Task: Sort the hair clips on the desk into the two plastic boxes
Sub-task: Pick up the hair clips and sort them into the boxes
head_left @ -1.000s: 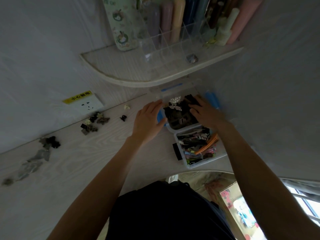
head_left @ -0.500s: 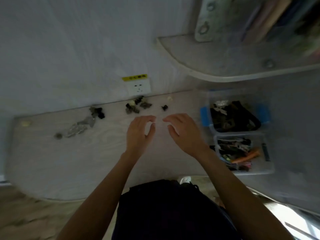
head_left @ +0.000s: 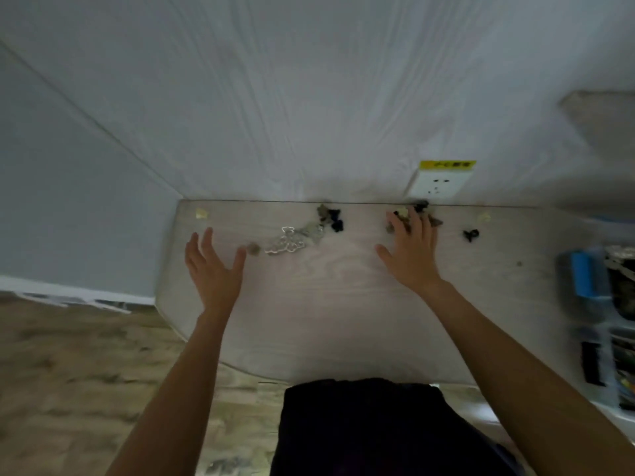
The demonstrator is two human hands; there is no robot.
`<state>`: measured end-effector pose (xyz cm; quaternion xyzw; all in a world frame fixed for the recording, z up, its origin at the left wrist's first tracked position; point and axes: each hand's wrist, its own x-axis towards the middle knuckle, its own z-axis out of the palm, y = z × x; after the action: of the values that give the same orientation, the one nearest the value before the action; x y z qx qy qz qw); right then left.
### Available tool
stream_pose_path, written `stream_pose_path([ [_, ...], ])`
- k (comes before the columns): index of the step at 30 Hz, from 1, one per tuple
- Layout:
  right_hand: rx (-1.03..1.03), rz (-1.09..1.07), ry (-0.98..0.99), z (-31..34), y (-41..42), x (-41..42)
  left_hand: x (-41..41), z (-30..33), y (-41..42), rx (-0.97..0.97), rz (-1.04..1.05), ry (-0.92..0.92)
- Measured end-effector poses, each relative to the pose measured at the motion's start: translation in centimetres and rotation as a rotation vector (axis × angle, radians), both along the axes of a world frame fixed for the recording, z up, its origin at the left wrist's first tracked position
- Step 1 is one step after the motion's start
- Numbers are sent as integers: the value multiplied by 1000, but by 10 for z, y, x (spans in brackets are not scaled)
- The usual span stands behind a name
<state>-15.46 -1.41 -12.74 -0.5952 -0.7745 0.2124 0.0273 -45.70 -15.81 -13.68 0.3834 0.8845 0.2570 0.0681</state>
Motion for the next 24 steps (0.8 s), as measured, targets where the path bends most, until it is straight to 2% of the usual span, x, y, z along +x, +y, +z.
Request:
stream_pose_path([
  [7,-36,-130,30,-9,-2,-34,-62,-19,50,-13,-56,-93],
  [11,-19,-100,6,-9,1,-43,-46,-28,55,66,-223,-277],
  [15,-6,-21,-26,-8,-8,-59,5,-33,55,163,-367,-393],
  [17,-5,7,-44,-5,-13,-68,34,-33,58,151,-486,-371],
  [21,61,120,-112,1,-9,-76,76,-30,72,18,-735,-145],
  [24,184,328,-89,1,3,-78,84,-28,74,-63,-770,-107],
])
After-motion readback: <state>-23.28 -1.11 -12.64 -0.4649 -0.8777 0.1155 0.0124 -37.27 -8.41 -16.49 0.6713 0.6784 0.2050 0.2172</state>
